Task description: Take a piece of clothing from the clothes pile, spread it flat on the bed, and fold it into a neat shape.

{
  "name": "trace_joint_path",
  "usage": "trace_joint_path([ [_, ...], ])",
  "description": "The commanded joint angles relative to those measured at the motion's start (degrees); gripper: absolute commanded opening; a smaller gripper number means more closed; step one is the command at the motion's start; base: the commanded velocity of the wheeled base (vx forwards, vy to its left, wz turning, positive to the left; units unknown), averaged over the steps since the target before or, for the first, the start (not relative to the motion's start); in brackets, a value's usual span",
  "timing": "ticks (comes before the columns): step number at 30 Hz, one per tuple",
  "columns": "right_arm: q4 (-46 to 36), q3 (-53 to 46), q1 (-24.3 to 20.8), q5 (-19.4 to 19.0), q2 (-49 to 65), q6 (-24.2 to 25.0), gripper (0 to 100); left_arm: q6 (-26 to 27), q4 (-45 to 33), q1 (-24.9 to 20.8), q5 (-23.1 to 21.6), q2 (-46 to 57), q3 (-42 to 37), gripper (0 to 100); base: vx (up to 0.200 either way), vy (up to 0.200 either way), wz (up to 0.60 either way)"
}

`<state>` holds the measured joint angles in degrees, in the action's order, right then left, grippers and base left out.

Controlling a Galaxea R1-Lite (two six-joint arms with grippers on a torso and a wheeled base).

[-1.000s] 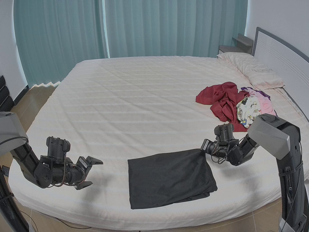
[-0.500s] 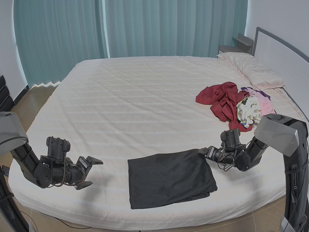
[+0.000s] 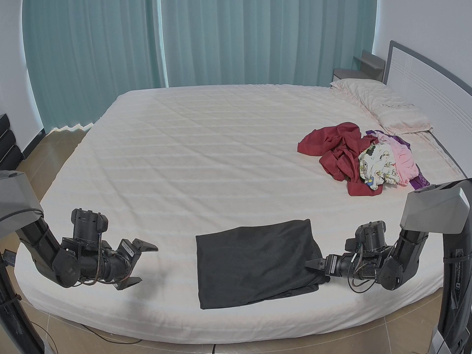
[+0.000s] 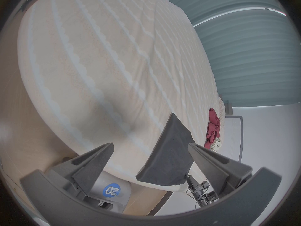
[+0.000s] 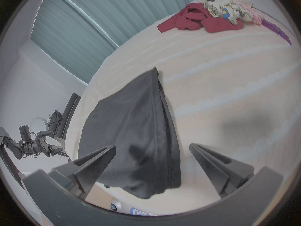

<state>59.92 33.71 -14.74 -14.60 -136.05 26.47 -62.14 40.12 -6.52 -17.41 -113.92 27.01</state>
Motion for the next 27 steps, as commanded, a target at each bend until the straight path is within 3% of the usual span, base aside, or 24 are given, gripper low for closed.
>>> trace_joint_path([
  [1, 0.38, -0.40, 0.06, -0.16, -0.71, 0.43, 100, 0.00, 0.05, 0.02, 0.01, -0.07, -0.03, 100, 0.000, 0.000, 0.00],
  [10, 2.57, -0.40, 0.06, -0.07, -1.68, 3.68, 100, 0.79, 0.05, -0.60, 0.80, -0.51, -0.03, 100, 0.000, 0.000, 0.00],
  [11, 2.57, -0.48, 0.06, -0.07, -1.68, 3.68, 0, 0.79, 0.05, -0.60, 0.80, -0.51, -0.03, 100, 0.000, 0.000, 0.00],
  [27, 1.96, -5.49, 0.59, -0.16, 3.51, 2.36, 0, 0.79, 0.05, -0.60, 0.80, -0.51, -0.03, 100, 0.000, 0.000, 0.00],
])
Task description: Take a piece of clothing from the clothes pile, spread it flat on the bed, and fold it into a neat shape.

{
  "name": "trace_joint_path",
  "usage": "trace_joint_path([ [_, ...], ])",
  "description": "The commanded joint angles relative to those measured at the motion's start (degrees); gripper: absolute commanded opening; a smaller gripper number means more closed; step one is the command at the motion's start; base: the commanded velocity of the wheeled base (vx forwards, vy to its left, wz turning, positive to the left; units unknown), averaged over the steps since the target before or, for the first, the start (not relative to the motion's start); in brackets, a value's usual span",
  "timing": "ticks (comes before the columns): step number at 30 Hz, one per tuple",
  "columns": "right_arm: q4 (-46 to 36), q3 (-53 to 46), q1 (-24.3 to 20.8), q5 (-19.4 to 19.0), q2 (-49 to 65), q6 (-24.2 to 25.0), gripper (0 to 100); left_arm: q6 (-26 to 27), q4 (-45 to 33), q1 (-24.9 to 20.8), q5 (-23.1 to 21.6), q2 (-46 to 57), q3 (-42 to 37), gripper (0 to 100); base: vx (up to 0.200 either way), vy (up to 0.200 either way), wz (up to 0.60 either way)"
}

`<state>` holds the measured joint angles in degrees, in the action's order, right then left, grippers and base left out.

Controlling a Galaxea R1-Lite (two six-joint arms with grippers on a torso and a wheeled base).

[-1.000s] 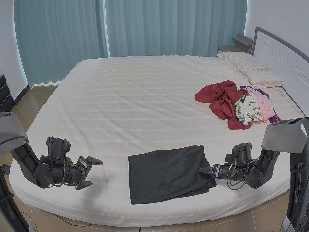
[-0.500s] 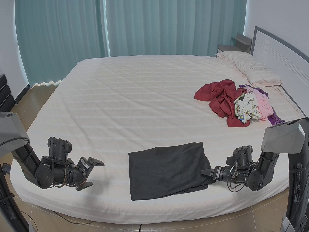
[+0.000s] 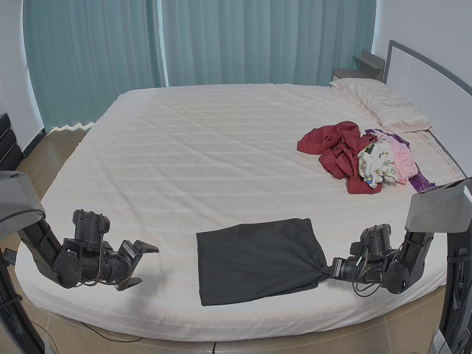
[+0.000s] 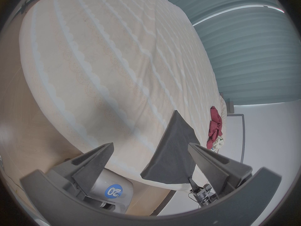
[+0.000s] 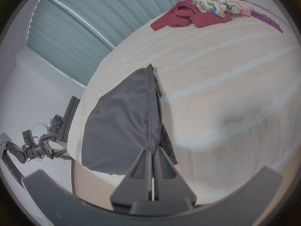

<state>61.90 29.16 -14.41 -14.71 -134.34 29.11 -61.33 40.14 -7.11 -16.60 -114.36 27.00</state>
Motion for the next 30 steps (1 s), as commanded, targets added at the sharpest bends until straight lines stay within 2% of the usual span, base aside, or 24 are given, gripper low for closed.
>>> trace_joint_path([
  [1, -0.03, -0.95, 0.26, -0.05, 1.80, -0.55, 0, -0.02, 0.02, -0.01, -0.01, -0.07, -0.02, 100, 0.000, 0.000, 0.00],
  [7, -0.64, -1.12, 1.05, -0.05, 1.01, -3.27, 0, -0.02, 0.02, -0.01, -0.01, -0.07, -0.02, 100, 0.000, 0.000, 0.00],
  [8, -1.08, -1.12, 1.14, -0.05, 1.10, -3.62, 100, -0.02, 0.02, -0.01, -0.01, -0.07, -0.02, 100, 0.000, 0.000, 0.00],
  [15, -3.02, -0.68, 1.14, 0.04, 1.10, -4.68, 100, -0.02, 0.02, -0.01, -0.01, -0.07, -0.02, 100, 0.000, 0.000, 0.00],
  [30, -1.70, 2.83, 3.07, 0.12, 0.75, -2.22, 100, -0.37, 0.02, -0.01, 0.26, 0.01, 0.33, 100, 0.000, 0.000, 0.00],
])
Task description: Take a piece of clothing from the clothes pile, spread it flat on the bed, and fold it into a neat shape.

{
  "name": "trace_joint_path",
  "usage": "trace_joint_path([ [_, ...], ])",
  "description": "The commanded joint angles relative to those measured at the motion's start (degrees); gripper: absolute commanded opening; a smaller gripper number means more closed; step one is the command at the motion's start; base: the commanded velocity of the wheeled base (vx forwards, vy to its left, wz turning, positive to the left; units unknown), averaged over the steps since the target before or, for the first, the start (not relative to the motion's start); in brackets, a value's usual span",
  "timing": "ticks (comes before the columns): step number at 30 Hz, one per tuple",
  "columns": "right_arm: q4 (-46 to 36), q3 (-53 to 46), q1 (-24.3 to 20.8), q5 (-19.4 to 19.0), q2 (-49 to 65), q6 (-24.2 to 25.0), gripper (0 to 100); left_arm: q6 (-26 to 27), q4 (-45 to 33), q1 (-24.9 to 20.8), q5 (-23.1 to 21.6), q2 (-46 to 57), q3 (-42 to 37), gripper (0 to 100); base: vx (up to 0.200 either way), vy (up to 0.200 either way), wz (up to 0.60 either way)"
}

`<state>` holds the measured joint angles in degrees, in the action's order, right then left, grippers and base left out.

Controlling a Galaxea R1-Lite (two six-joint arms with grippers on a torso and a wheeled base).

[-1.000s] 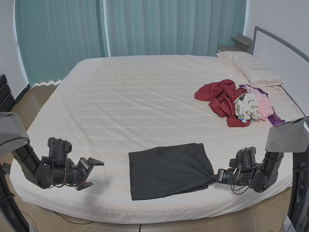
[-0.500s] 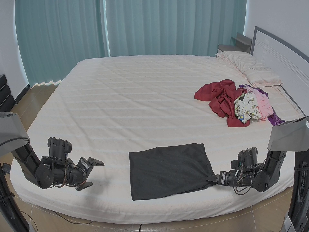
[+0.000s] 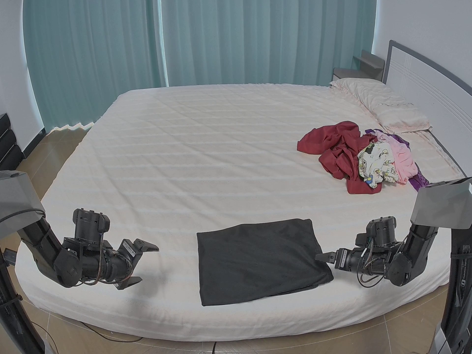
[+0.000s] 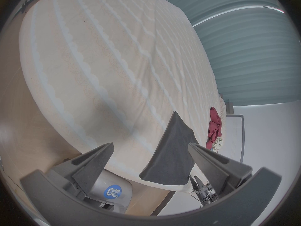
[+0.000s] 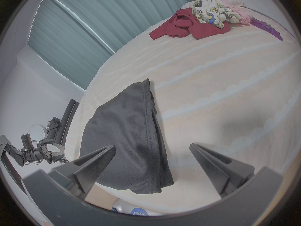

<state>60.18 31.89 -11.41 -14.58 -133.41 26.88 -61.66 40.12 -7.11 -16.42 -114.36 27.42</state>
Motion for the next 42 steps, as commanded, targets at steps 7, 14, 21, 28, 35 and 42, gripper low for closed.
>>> trace_joint_path([
  [7, 0.11, 0.37, 0.07, -0.01, -0.27, 0.01, 100, 0.05, -0.04, -0.10, 0.07, -0.07, 0.09, 100, 0.000, 0.000, 0.00],
  [14, 0.20, 0.54, -0.19, 0.17, -0.80, 0.01, 100, 0.22, 0.05, -1.51, 2.45, -1.30, 0.36, 100, 0.000, -0.200, 0.00],
  [21, 4.24, 0.54, -0.54, 0.34, -2.73, 0.10, 100, 0.22, 0.05, -1.77, 2.71, -1.57, 0.36, 100, 0.000, -0.200, 0.00],
  [28, 6.17, 0.54, -0.98, 0.43, -3.52, 0.10, 100, 0.22, 0.05, -1.77, 2.80, -1.57, 0.53, 100, 0.000, -0.029, 0.00],
  [35, 6.17, 0.45, -1.07, 0.34, -3.43, 0.10, 100, -0.04, -0.04, -1.77, 3.24, -1.57, 0.97, 100, 0.029, 0.000, 0.00],
  [42, 6.70, 0.54, -3.27, 0.17, -3.52, 0.28, 100, 0.40, 0.05, -2.30, 3.24, -1.57, 0.27, 100, 0.143, 0.000, 0.00],
])
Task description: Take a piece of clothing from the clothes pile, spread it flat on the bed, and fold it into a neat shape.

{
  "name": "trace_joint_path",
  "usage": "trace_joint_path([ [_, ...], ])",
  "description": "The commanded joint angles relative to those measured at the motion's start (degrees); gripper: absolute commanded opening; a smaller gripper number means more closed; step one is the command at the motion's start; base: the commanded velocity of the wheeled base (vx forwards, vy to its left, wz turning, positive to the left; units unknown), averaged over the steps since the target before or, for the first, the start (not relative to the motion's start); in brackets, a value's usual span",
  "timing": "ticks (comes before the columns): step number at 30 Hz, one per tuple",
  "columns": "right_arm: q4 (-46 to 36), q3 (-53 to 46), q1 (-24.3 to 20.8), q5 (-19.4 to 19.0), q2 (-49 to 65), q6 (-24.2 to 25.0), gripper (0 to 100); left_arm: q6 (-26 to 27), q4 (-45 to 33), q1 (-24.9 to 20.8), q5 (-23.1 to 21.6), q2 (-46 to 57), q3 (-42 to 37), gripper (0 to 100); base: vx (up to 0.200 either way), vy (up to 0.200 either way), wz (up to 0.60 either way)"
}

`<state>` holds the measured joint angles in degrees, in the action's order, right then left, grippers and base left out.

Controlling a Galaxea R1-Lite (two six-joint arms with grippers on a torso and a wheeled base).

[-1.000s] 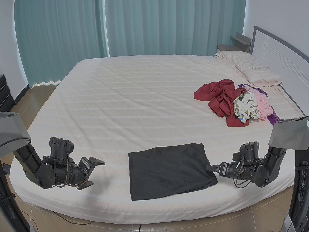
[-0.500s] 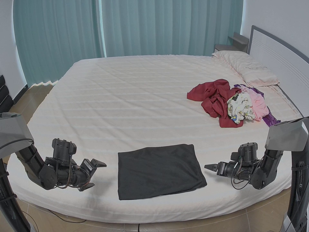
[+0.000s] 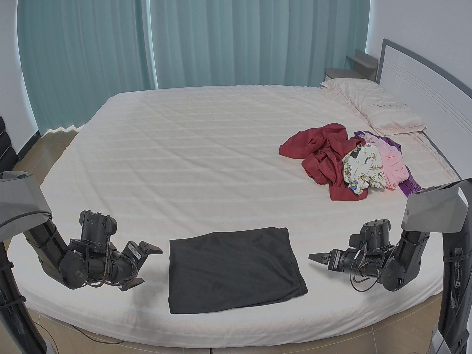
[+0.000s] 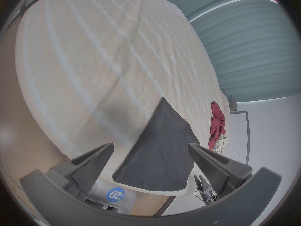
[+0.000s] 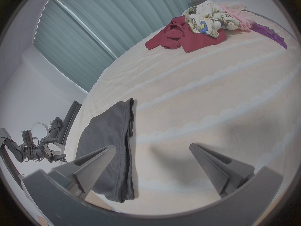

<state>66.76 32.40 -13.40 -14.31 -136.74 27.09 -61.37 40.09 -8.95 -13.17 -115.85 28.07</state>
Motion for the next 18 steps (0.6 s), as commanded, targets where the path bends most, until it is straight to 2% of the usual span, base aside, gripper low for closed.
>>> trace_joint_path([
  [1, 0.22, 0.03, -1.90, -0.10, -0.19, 0.07, 100, 0.11, 0.07, -0.81, -0.02, -0.08, -0.65, 100, 0.000, 0.000, 0.00],
  [6, 0.22, 0.56, -5.76, -0.01, -0.72, 2.18, 100, 5.03, 0.16, -1.86, 1.39, -1.31, -2.06, 100, 0.000, 0.000, 0.00],
  [8, 0.39, 2.49, -8.05, 0.34, -2.65, 2.88, 100, 8.19, 0.16, -3.01, 3.50, -2.45, -2.94, 100, 0.000, 0.000, 0.00],
  [13, 0.48, 3.19, -9.28, 0.78, -3.88, 2.36, 100, 10.30, 1.83, -8.10, 8.16, -5.00, -4.26, 100, 0.000, 0.000, 0.00],
  [18, 0.57, 4.07, -9.89, 0.60, -4.50, -0.11, 100, 11.01, 8.16, -13.46, 9.83, -7.73, -6.37, 100, 0.000, 0.000, 0.00],
])
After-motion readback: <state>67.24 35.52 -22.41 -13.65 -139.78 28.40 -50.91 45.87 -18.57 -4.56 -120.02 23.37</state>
